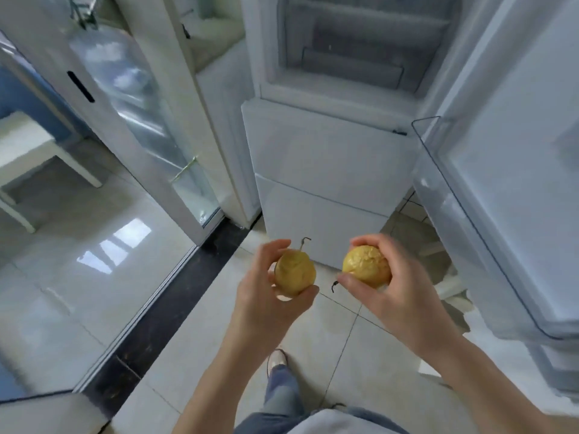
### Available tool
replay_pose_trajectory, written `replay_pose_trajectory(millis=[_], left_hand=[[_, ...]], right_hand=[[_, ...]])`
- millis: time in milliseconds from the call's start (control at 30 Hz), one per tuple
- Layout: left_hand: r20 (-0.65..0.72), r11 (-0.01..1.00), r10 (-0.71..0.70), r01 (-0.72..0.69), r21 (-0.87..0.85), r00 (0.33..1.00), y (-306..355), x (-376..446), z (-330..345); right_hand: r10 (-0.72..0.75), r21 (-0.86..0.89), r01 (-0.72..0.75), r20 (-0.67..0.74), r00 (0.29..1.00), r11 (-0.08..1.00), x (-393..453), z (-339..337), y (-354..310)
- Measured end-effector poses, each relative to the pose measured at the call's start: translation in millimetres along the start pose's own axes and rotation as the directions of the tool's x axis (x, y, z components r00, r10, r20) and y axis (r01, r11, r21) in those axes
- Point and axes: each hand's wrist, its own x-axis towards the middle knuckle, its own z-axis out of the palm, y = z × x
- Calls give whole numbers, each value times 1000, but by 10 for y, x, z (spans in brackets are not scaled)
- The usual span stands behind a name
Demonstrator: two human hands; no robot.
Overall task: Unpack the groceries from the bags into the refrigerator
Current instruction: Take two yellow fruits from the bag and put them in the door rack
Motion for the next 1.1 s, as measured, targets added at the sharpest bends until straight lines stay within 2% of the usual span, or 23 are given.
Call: replay_pose_trajectory(millis=[200, 433, 667, 867, 933, 1033, 1100], left_hand=[[231, 992, 123, -127, 2, 965, 247, 844, -137], [331, 944, 315, -329, -16, 889, 649, 1579, 95], [436, 872, 470, -479, -97, 768, 1125, 2133, 681], [603, 808, 481, -589, -23, 636, 1450, 2528, 1168], [670, 787, 442, -616, 29, 596, 1494, 2619, 1288], [750, 729, 405, -680, 80, 523, 1559, 2702, 1428], [824, 670, 346, -733, 117, 448, 1614, 2745, 1518]], right_hand=[[-5, -108, -28, -290, 957, 994, 359, -47, -159], [71, -127, -149, -479, 875, 981, 474, -348, -191], [44, -237, -289, -699, 714, 928, 682, -824, -141], [34, -308, -417, -769, 638, 855, 950, -1093, -87], [22, -333, -430, -770, 638, 839, 1050, -1121, -46], [57, -377, -452, -714, 698, 809, 1177, -1138, 58], [98, -418, -469, -657, 747, 778, 1238, -1145, 141]])
